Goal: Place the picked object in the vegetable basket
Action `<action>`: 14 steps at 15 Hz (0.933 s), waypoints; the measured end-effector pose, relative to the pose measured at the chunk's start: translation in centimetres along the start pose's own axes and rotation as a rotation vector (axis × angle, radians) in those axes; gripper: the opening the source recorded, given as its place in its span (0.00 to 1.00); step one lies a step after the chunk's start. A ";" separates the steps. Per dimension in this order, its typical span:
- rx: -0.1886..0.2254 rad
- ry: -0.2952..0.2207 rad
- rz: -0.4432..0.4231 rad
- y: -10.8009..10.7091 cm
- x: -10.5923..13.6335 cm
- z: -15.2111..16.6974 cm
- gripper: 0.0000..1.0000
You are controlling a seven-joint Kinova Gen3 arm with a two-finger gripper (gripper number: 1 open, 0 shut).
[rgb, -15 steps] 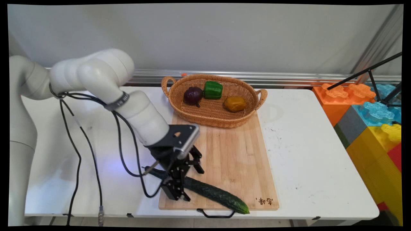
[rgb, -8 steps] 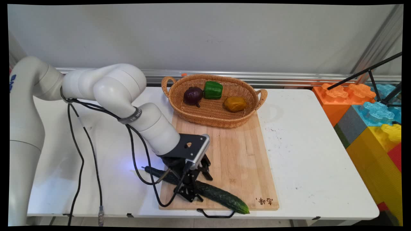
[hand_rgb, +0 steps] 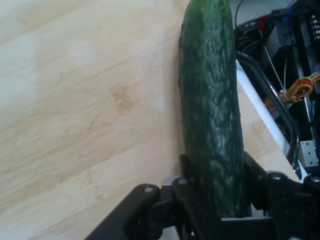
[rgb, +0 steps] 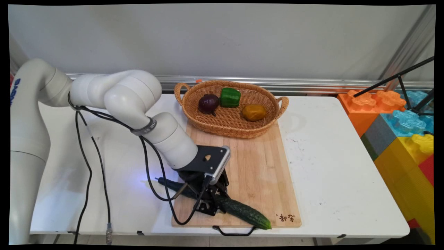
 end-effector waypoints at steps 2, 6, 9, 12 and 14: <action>0.002 -0.001 -0.005 -0.2 0.6 -0.7 0.00; 0.034 0.003 -0.021 -1.7 3.3 -3.2 0.00; 0.080 0.011 -0.018 -4.5 5.1 -5.0 0.00; 0.137 0.020 0.005 -8.3 6.2 -6.2 0.00; 0.165 0.023 0.024 -10.3 6.5 -6.4 0.00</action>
